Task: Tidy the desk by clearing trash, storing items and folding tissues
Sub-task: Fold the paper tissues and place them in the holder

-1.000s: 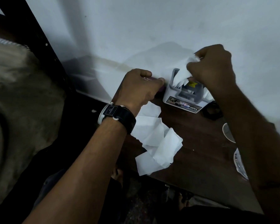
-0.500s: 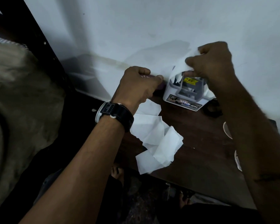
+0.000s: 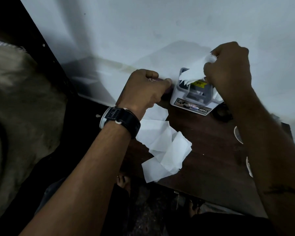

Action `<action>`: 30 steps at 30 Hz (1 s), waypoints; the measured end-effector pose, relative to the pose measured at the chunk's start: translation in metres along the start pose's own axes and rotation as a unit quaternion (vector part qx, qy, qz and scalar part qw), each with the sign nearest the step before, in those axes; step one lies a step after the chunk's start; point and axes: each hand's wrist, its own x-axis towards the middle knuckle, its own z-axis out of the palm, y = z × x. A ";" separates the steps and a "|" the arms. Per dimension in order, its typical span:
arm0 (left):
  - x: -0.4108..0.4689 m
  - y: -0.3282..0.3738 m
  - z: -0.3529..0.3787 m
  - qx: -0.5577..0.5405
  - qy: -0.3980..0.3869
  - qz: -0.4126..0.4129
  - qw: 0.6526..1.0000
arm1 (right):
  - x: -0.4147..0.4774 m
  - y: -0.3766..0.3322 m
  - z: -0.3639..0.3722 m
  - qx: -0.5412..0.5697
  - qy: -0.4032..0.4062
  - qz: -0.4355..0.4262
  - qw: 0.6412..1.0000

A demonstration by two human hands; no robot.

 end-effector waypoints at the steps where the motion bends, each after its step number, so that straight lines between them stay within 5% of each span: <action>1: 0.000 0.000 0.000 0.001 -0.002 0.001 1.000 | 0.000 0.000 0.000 -0.006 0.002 -0.004 1.000; 10: 0.005 -0.006 0.006 -0.006 -0.025 0.043 0.999 | 0.005 0.002 0.004 -0.049 0.007 -0.023 0.999; 14: -0.004 -0.002 0.035 0.071 -0.122 0.111 0.984 | 0.008 0.000 0.001 -0.018 -0.023 -0.012 0.999; 18: -0.005 -0.001 0.057 0.128 -0.135 0.128 0.974 | 0.011 -0.003 0.003 0.044 -0.046 0.007 0.998; 30: 0.007 -0.002 0.062 0.074 0.027 0.154 0.985 | 0.014 -0.012 0.016 0.218 -0.106 0.154 0.958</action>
